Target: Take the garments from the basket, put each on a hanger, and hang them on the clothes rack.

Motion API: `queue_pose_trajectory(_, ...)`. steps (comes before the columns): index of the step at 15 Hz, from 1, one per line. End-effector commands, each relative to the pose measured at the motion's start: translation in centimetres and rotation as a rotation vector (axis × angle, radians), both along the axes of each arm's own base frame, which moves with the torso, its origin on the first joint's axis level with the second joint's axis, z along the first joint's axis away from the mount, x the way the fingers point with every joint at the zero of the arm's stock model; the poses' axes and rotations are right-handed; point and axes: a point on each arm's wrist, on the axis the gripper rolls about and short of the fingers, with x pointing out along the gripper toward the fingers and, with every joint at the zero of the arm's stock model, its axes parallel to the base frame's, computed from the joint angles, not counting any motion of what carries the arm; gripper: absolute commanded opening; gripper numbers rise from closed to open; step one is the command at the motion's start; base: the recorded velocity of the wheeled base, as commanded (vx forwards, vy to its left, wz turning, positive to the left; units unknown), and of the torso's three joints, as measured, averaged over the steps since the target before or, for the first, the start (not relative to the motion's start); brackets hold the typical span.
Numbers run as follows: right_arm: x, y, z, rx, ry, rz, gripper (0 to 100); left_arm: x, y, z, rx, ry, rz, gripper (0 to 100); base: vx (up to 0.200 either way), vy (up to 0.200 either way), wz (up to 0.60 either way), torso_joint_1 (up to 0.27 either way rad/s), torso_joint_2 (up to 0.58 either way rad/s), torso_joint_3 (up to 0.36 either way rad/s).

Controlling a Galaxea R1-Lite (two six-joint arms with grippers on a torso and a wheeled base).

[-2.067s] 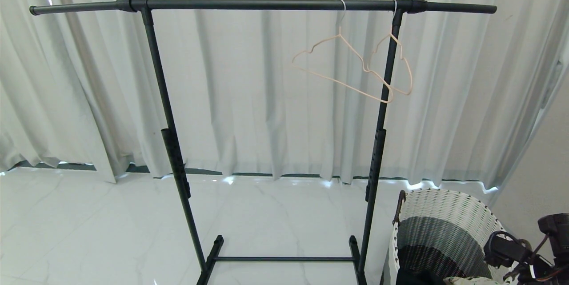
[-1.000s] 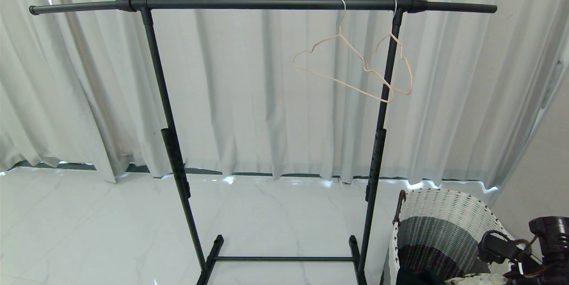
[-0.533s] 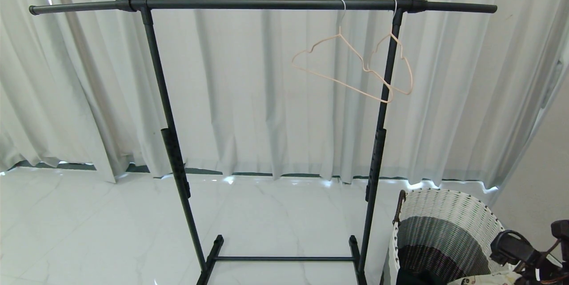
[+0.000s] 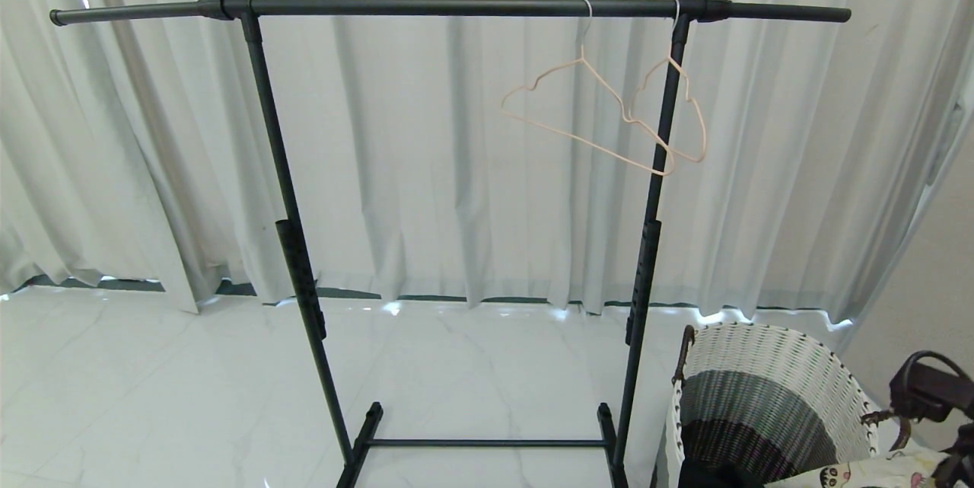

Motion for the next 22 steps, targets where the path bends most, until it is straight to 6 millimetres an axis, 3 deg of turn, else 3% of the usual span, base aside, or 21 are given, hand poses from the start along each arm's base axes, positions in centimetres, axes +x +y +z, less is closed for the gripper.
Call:
queue_pose_trajectory(1,-2.9,0.8,9.1,0.000,-0.242,-0.016,0,0.0,0.0,0.0,-0.001,0.000,0.001,100,0.000,0.000,0.00,0.000,0.00,0.000)
queue_pose_trajectory(4,-4.9,1.4,13.6,0.005,-0.345,-0.040,0,0.0,0.0,0.0,-0.001,0.000,0.001,100,0.000,0.000,0.00,0.000,0.00,0.000)
queue_pose_trajectory(5,-5.9,1.7,16.5,0.008,-0.380,-0.042,0,0.0,0.0,0.0,0.004,0.000,0.003,100,0.000,0.000,0.00,0.000,0.00,0.000)
queue_pose_trajectory(7,-7.8,2.2,19.6,0.029,-0.404,-0.029,0,0.0,0.0,0.0,0.002,0.001,0.001,100,0.000,0.000,0.00,0.000,0.00,0.000)
queue_pose_trajectory(12,-10.4,3.0,21.5,0.021,-0.507,-0.023,0,0.0,0.0,0.0,0.004,0.003,0.000,100,-0.040,0.000,0.00,0.000,0.00,0.001)
queue_pose_trajectory(20,-9.9,3.4,23.0,0.032,-0.549,0.059,0,0.0,0.0,0.0,0.002,0.001,0.003,100,-0.200,0.000,0.00,0.002,0.00,0.005)
queue_pose_trajectory(22,-9.3,3.7,23.2,0.046,-0.542,0.106,0,0.0,0.0,0.0,0.000,0.000,0.003,100,0.000,0.000,0.00,0.000,0.00,0.000)
